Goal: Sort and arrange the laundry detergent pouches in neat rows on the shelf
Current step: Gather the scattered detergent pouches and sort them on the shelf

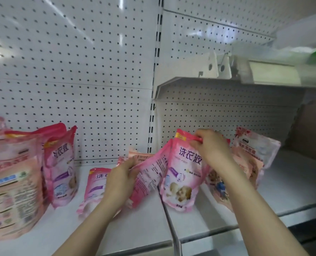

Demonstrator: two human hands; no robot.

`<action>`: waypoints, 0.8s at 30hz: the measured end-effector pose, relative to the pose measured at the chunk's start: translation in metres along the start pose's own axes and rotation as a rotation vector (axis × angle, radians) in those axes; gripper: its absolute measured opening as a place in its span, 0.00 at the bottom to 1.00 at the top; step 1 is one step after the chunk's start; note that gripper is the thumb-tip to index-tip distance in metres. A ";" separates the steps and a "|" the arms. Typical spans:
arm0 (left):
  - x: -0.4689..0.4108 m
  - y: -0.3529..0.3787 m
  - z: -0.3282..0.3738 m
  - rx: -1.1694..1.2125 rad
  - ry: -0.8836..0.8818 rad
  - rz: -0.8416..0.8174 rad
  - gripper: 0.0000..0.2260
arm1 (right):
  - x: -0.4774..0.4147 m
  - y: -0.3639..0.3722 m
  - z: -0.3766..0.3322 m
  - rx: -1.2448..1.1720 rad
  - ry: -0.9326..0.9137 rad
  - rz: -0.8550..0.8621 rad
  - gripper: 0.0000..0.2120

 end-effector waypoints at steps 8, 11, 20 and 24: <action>0.016 -0.014 -0.006 0.367 -0.054 -0.060 0.09 | -0.012 0.016 0.009 0.301 -0.011 0.214 0.05; 0.022 -0.011 -0.007 0.478 -0.071 -0.112 0.05 | -0.010 0.010 0.000 0.339 -0.099 0.289 0.23; 0.031 -0.003 -0.006 0.597 -0.040 -0.291 0.08 | 0.037 0.005 -0.025 -0.476 -0.213 -0.344 0.02; 0.033 0.000 0.005 0.554 0.031 -0.393 0.11 | 0.040 -0.010 -0.025 -0.492 -0.174 -0.128 0.07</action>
Point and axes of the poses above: each hand's wrist, its own x-axis away from the middle knuckle, its own y-axis out of the palm, z = x × y, the point moved 4 cm from there along -x, towards the middle knuckle, and after that the axes turned 1 degree about -y, right-handed, at the moved point
